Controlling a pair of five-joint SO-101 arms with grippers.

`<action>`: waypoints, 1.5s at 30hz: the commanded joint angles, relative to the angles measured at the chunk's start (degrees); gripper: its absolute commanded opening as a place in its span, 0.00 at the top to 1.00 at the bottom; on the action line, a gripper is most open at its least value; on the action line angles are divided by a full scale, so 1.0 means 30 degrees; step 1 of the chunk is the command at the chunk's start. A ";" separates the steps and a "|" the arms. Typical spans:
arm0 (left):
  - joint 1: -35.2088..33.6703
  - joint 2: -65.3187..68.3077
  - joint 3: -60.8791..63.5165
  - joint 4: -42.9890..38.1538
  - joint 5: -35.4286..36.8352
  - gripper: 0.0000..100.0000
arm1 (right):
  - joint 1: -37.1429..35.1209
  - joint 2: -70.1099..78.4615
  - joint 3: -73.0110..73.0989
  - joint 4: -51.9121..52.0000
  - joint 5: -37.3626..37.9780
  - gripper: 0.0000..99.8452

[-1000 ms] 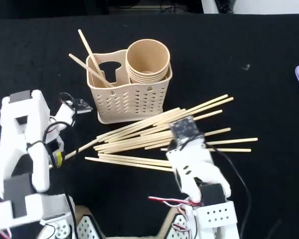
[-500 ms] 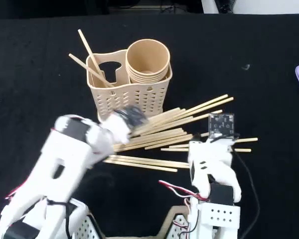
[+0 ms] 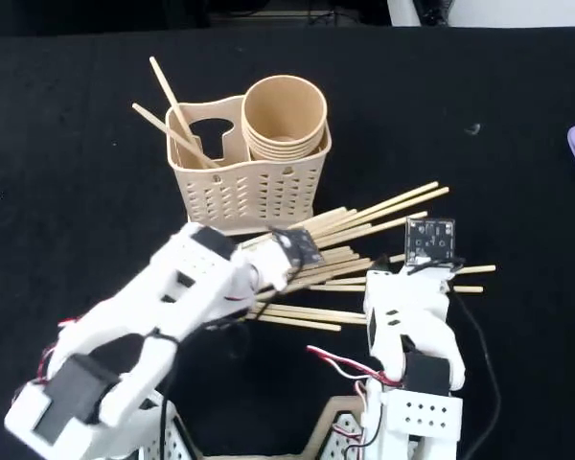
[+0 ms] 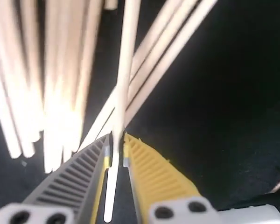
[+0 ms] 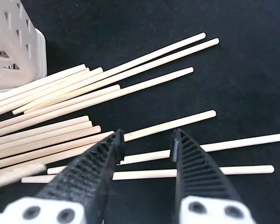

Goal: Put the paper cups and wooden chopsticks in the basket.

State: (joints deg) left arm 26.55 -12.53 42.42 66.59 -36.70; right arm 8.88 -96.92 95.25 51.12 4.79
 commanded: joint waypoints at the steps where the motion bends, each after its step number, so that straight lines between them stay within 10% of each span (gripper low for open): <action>1: 0.0864 0.0967 -0.1597 -0.0029 0.0234 0.94 | 0.0293 -0.0278 -0.1040 -0.0410 -0.0029 0.83; 27: -0.0718 0.1993 -0.0308 -0.3136 0.0117 0.83 | 0.0293 -0.0278 -0.1040 -0.0381 -0.0029 0.83; 45: 0.1832 0.1758 -0.0132 -0.0733 0.0234 0.97 | 0.0264 -0.0278 -0.1040 -0.0410 0.0000 0.83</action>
State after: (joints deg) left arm 30.33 -6.46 42.33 62.81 -36.70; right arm 8.88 -96.92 95.25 51.12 4.79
